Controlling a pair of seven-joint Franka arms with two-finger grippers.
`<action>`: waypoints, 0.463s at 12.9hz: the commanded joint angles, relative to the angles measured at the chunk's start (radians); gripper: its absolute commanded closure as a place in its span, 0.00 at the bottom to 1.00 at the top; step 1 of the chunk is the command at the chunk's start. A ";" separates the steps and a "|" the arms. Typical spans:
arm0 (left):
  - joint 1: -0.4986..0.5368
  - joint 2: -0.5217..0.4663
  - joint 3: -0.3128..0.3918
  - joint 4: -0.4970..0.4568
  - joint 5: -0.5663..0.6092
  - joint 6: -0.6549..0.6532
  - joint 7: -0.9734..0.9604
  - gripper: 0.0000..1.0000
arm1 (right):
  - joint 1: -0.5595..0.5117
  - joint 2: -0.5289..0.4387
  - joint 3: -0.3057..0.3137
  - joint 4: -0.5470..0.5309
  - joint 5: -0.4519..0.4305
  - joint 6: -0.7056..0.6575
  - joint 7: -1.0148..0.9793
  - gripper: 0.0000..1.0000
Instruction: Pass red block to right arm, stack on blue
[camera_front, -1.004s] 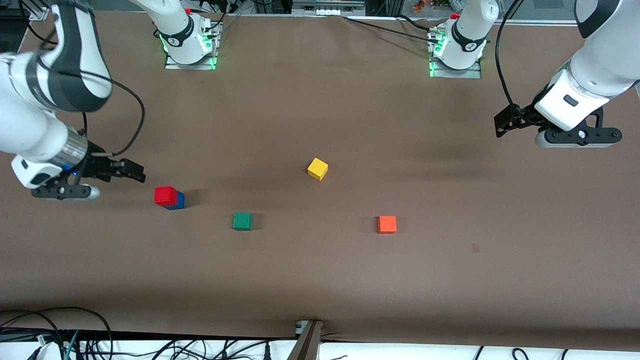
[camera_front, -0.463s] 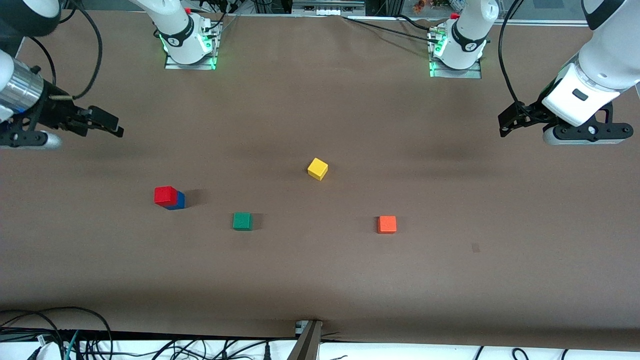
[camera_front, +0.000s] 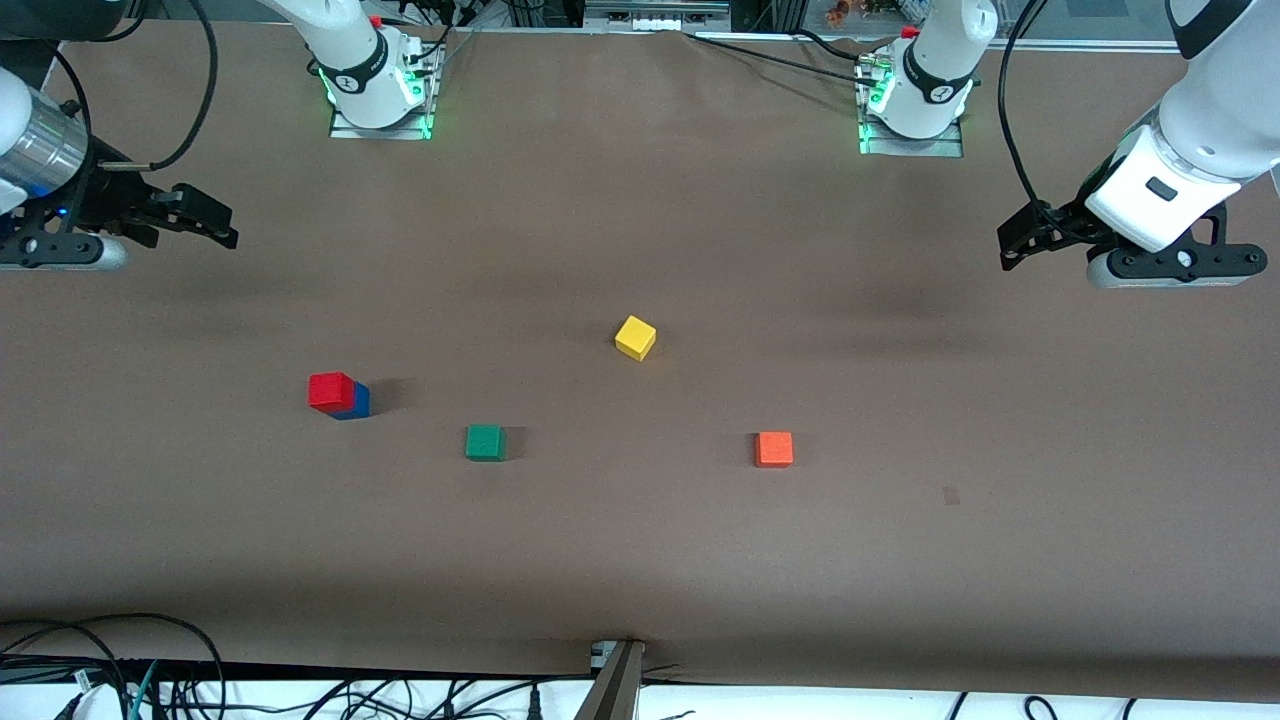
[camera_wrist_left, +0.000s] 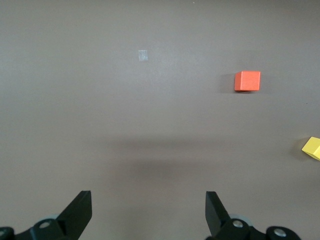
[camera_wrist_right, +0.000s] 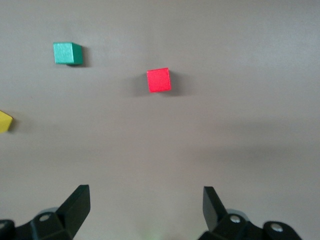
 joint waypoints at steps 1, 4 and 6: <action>0.001 0.003 -0.002 0.025 0.005 -0.028 -0.010 0.00 | -0.037 -0.006 0.055 0.012 -0.031 -0.036 0.001 0.00; 0.002 -0.008 -0.002 0.025 0.005 -0.029 -0.010 0.00 | -0.029 0.000 0.057 0.035 -0.029 -0.036 0.008 0.00; 0.002 -0.008 -0.004 0.025 0.005 -0.029 -0.010 0.00 | -0.024 0.003 0.057 0.040 -0.023 -0.036 0.012 0.00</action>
